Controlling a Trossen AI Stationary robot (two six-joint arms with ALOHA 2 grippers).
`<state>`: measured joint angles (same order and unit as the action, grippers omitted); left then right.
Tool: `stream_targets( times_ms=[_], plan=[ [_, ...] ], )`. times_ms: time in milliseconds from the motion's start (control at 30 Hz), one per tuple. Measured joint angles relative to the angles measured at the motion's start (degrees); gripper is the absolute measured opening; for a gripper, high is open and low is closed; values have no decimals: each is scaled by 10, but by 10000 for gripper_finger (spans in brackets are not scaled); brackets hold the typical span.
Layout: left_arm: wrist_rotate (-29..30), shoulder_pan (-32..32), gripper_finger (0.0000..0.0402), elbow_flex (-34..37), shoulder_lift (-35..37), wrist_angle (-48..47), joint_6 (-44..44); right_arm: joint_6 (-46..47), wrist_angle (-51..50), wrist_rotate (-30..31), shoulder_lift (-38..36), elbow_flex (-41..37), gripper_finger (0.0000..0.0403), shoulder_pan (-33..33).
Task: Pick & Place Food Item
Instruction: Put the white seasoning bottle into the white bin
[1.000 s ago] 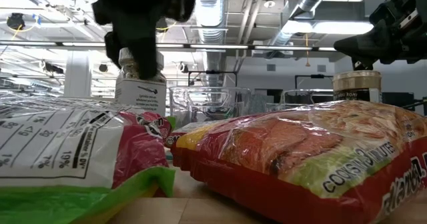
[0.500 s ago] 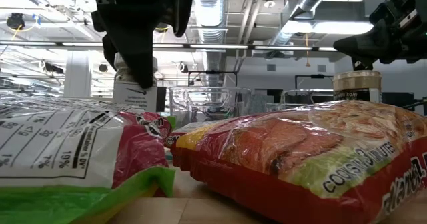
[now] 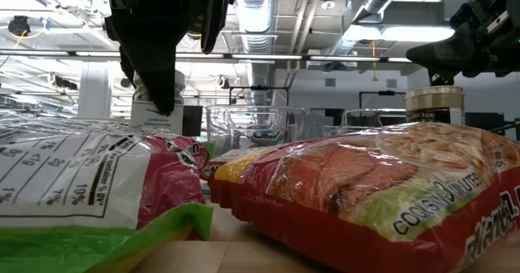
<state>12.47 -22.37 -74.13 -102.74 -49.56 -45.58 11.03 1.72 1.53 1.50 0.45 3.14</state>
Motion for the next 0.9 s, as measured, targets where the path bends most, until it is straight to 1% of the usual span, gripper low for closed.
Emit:
stream_targets(
  times_ms=[233, 333, 700, 900],
  plan=[
    [0, 0, 339, 0, 0, 0, -1, 0, 0, 0, 0, 0, 0, 0],
    [-2, 0, 332, 0, 0, 0, -1, 0, 0, 0, 0, 0, 0, 0],
    [-2, 0, 271, 0, 0, 0, -1, 0, 0, 0, 0, 0, 0, 0],
    [-2, 0, 231, 0, 0, 0, -1, 0, 0, 0, 0, 0, 0, 0]
  ],
)
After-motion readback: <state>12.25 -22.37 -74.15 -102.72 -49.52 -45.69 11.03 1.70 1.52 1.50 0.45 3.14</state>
